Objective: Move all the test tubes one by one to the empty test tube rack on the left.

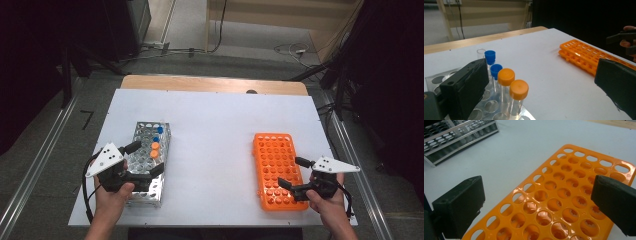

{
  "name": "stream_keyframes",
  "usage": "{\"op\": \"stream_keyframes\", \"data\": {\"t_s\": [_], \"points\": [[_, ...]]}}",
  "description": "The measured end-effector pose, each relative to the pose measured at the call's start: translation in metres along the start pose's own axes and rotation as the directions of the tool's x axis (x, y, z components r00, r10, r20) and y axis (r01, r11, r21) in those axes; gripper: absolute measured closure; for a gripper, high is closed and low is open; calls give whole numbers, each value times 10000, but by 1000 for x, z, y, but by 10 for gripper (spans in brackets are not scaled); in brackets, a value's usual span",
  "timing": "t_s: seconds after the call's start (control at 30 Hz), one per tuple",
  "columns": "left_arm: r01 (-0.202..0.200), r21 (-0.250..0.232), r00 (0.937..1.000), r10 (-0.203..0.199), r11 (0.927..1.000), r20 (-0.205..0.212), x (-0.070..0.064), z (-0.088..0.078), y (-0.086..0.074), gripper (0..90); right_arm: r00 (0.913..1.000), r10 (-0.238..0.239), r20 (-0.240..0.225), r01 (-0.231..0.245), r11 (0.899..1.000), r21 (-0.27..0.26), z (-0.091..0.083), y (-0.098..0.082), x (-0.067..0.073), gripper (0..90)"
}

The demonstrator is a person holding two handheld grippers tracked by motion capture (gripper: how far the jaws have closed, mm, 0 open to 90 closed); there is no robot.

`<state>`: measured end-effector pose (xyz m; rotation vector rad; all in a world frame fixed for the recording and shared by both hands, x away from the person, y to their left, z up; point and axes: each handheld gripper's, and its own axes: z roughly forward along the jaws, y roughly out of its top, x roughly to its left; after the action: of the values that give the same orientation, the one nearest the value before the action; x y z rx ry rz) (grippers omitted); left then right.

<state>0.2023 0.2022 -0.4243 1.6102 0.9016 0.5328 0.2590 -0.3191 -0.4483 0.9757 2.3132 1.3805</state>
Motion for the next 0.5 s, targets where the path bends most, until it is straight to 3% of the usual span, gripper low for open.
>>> {"op": "stream_keyframes", "data": {"t_s": [0.5], "points": [[284, -89, 9985, -288, 9996, -462, 22, -32, -21, 0, 9998, 113, 145, -108, 9994, -318, -6, -6, -13, 0]]}}
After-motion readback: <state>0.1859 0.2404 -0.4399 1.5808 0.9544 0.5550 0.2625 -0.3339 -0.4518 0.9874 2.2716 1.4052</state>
